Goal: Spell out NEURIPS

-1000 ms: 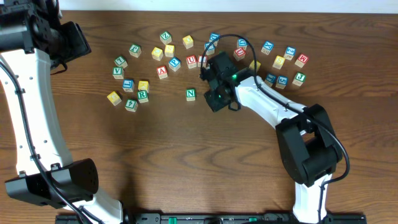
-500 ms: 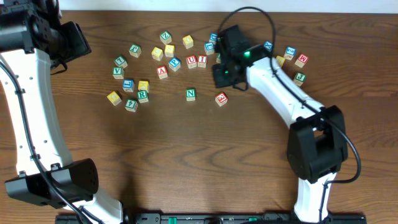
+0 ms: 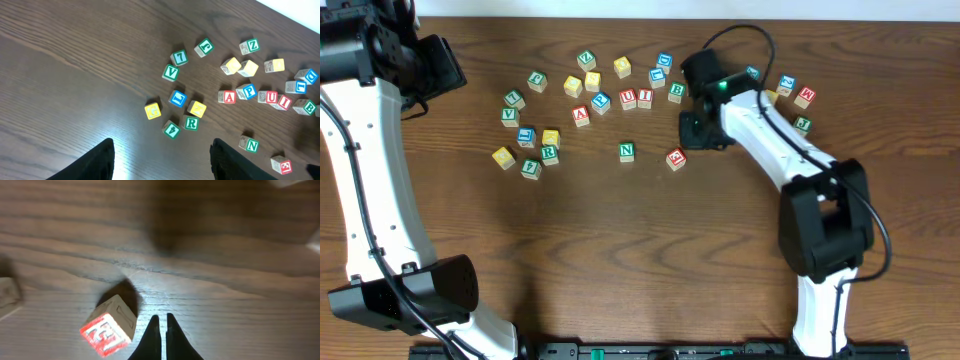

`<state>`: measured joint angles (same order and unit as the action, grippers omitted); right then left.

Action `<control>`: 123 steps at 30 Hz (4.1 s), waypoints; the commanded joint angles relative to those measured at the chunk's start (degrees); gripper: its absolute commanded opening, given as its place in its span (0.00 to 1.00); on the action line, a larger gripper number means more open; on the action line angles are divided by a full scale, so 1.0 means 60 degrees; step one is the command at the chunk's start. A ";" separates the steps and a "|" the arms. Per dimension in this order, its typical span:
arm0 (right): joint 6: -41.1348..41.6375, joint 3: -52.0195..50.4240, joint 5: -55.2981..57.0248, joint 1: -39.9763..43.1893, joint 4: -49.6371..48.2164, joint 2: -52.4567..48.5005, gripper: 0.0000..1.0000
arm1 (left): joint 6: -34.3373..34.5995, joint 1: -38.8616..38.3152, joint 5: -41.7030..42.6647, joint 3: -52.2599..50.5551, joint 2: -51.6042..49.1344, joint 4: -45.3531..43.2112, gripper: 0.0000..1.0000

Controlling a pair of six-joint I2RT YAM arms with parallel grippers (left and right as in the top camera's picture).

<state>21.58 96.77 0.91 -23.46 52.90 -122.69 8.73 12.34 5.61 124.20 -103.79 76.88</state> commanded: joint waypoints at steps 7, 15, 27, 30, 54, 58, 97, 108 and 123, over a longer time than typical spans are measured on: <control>0.0186 -0.0415 0.0076 -0.0506 -0.0007 -0.0200 0.01 | -0.0124 0.0029 -0.0117 -0.0066 -0.0135 0.0033 0.61; 0.0189 -0.0648 0.0073 -0.0787 -0.0102 -0.0200 0.01 | -0.0124 0.0029 -0.0117 -0.0066 -0.0135 0.0036 0.61; 0.0386 -0.0648 -0.0390 -0.1290 -0.0131 -0.0200 0.01 | -0.0124 0.0029 -0.0117 -0.0066 -0.0135 0.0040 0.61; 0.0532 -0.0648 -0.0616 -0.1421 -0.0131 -0.0200 0.01 | -0.0124 0.0029 -0.0117 -0.0066 -0.0135 0.0036 0.61; 0.0543 -0.0648 -0.1002 -0.1676 -0.1494 -0.0200 0.01 | -0.0124 0.0029 -0.0117 -0.0066 -0.0135 0.0036 0.61; 0.0539 -0.0648 -0.0998 -0.1741 -0.1665 -0.0200 0.02 | -0.0124 0.0029 -0.0117 -0.0066 -0.0135 0.0036 0.61; 0.0113 0.0739 -0.0681 -0.1067 -0.2218 -0.0667 0.01 | -0.0127 -0.1322 0.0495 -0.0120 -0.1311 0.0102 0.59; 0.0102 0.0736 -0.0754 -0.1104 -0.2692 -0.1300 0.01 | -0.0127 -0.2091 0.0415 -0.0120 -0.1876 -0.0157 0.57; 0.0109 0.0736 -0.0947 -0.1333 -0.2943 -0.1308 0.01 | -0.0124 -0.2098 0.0415 -0.0131 -0.2011 -0.0222 0.57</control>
<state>22.96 100.47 -4.51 -30.46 35.20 -129.93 8.73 -0.30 8.64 123.98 -115.33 75.57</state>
